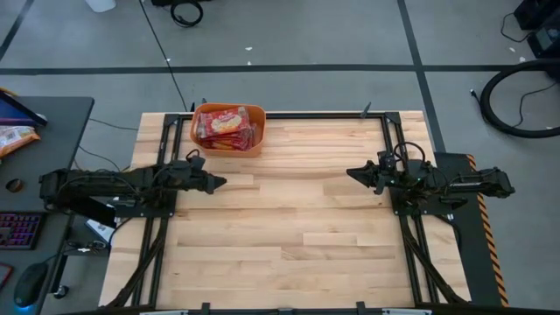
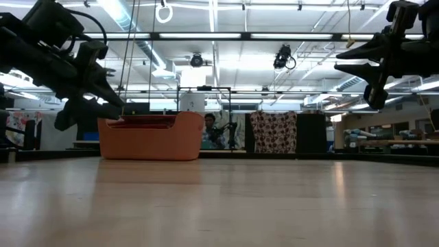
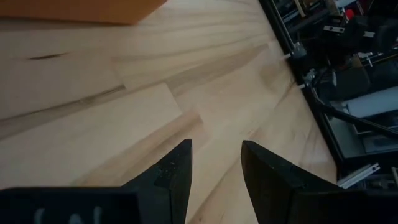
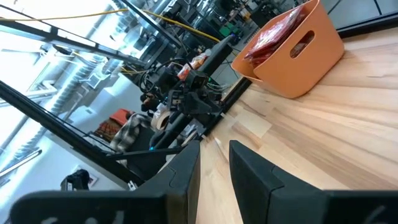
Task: Sort popcorn bags into baskets
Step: Return to Home Position
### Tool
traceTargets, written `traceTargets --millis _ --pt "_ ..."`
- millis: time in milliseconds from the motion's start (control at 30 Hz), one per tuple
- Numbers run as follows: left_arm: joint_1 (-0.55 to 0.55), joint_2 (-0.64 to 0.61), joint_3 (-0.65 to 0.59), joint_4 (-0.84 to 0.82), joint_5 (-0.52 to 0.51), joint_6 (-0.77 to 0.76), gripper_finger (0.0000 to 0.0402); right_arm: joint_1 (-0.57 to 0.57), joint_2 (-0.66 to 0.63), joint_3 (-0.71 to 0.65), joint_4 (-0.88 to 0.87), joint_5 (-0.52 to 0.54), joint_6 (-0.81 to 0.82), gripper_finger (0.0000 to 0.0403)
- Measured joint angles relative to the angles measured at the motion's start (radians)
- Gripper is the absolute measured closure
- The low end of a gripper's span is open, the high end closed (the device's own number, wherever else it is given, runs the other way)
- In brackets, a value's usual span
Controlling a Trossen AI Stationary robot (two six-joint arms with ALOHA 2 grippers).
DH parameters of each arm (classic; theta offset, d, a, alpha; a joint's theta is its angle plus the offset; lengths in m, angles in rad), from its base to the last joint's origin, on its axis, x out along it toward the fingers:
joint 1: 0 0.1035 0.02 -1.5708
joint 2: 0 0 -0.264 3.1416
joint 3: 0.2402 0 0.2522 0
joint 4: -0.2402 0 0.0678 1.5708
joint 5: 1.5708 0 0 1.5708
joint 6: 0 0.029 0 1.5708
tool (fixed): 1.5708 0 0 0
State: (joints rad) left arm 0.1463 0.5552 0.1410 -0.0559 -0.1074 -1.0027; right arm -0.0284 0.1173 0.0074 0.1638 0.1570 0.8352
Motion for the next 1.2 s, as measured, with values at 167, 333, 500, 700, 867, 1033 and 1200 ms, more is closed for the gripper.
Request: traceTargets --millis 167,333,500,700,867,1033,1200 --pt "0.000 0.000 0.000 0.000 0.000 0.001 0.0260 0.000 0.000 0.000 0.000 0.000 0.000 0.0312" --pt "0.000 0.000 0.000 0.000 0.000 0.002 0.0260 0.000 0.000 0.001 0.000 -0.001 0.000 0.0311" --pt "0.000 -0.009 0.000 -0.003 0.000 0.002 0.0260 0.000 -0.018 0.001 -0.003 -0.001 0.000 0.0313" --pt "0.000 -0.103 0.000 -0.001 0.000 0.003 0.0260 0.000 -0.112 0.000 -0.005 -0.005 0.000 0.0313" --pt "0.001 -0.180 0.000 0.001 0.000 0.003 0.0260 0.000 -0.117 -0.001 0.067 -0.005 0.000 0.0313" --pt "0.001 -0.240 -0.020 0.011 0.000 0.003 0.0260 0.000 -0.116 -0.001 0.085 -0.015 0.000 0.0313" --pt "0.001 -0.305 -0.112 0.050 0.002 -0.001 0.0260 0.000 -0.116 -0.001 0.082 -0.021 0.000 0.0313"
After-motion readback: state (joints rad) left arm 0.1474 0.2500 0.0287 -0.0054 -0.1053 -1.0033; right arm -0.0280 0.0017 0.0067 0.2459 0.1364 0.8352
